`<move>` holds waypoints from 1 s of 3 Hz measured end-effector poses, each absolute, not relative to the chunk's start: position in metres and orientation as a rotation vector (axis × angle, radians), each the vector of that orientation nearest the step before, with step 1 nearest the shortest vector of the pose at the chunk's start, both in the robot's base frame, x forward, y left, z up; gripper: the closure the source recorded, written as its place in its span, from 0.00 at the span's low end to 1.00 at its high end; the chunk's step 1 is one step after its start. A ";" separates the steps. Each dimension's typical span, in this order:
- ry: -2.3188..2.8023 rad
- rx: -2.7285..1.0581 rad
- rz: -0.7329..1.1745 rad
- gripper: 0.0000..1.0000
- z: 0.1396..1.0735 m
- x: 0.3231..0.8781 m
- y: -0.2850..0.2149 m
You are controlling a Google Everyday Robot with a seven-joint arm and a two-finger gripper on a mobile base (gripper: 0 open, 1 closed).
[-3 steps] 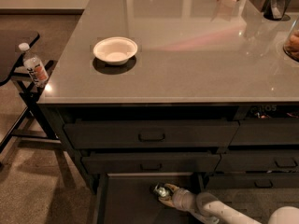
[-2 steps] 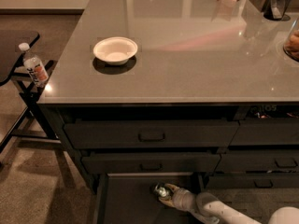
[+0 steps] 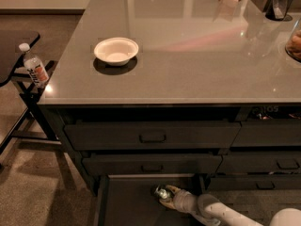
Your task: Place green can into bottom drawer
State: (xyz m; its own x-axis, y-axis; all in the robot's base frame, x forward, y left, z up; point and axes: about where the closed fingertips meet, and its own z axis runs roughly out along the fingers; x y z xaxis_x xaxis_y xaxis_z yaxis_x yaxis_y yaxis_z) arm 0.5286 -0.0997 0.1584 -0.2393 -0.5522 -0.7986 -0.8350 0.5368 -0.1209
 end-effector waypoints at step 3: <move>1.927 -1.130 0.421 0.00 0.158 0.529 -0.100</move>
Offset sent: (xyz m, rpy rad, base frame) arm 0.0000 0.0000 0.0000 0.0000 0.0000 0.0000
